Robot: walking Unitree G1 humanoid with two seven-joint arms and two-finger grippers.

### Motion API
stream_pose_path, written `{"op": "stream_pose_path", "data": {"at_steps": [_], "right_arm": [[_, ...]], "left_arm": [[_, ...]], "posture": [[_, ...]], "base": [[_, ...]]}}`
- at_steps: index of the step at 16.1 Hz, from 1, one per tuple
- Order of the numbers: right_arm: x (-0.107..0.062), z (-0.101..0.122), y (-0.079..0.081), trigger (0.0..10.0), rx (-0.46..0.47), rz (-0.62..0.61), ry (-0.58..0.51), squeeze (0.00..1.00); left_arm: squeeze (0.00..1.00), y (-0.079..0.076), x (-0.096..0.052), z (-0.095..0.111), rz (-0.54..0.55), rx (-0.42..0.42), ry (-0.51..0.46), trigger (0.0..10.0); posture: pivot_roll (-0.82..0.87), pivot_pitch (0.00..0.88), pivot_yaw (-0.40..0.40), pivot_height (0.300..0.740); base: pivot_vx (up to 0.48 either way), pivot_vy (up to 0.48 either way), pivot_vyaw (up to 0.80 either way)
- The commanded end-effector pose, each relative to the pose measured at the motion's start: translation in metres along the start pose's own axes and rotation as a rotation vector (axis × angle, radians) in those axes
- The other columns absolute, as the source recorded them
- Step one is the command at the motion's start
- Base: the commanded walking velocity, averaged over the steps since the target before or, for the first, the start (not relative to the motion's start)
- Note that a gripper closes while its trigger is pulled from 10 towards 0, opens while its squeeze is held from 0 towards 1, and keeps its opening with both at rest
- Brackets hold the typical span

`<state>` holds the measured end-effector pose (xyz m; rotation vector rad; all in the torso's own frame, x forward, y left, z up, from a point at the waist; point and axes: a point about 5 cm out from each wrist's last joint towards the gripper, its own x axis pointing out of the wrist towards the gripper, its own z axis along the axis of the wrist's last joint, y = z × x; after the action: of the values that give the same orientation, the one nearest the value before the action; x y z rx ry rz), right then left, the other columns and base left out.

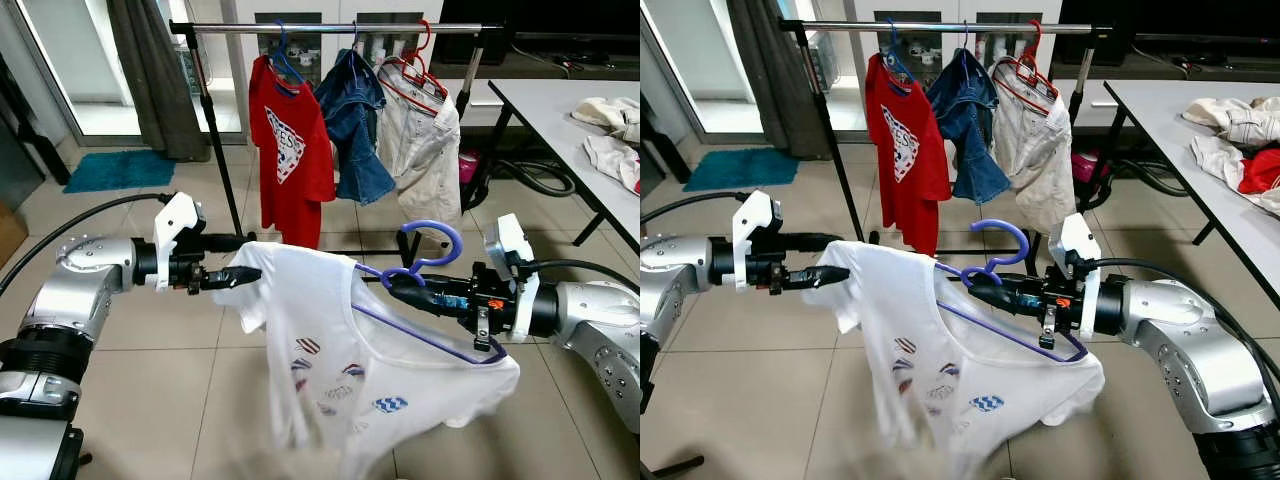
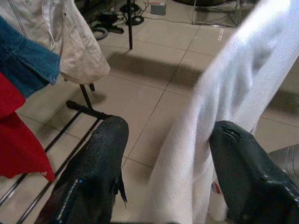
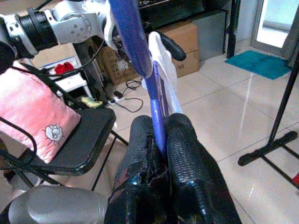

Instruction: Hang hanger

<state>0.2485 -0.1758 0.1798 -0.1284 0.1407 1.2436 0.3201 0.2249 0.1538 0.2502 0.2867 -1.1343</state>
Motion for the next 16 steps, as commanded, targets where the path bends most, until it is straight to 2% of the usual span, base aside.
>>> {"op": "stream_pose_path", "data": {"at_steps": [1, 7, 10, 16], "right_arm": [[-0.0047, 0.0068, 0.0003, 10.0, -0.016, 0.006, -0.018, 0.0], [-0.0063, 0.0075, -0.0006, 10.0, -0.013, 0.011, -0.015, 0.0], [-0.0067, 0.0068, -0.0009, 10.0, -0.011, 0.01, -0.012, 0.0], [-0.0059, 0.0073, -0.0006, 10.0, -0.008, 0.016, -0.017, 0.0]], "left_arm": [[0.0, 0.0028, -0.0042, 0.0037, -0.006, 0.028, 0.022, 0.0], [0.0, 0.0032, -0.0044, 0.0015, -0.016, 0.036, 0.036, 0.0], [0.0, 0.0058, -0.0064, -0.0017, 0.015, 0.044, 0.068, 0.0], [0.0, 0.0056, -0.0035, -0.0051, 0.02, 0.034, 0.061, 0.0]], "posture": [[-0.14, 0.0, 0.044, 0.74], [-0.14, 0.0, 0.042, 0.74], [-0.14, 0.0, 0.039, 0.74], [-0.14, 0.0, 0.039, 0.74]], "base": [[0.0, 0.0, 0.0], [0.0, 0.0, 0.0], [0.0, 0.0, 0.0], [0.0, 0.0, 0.0]]}}
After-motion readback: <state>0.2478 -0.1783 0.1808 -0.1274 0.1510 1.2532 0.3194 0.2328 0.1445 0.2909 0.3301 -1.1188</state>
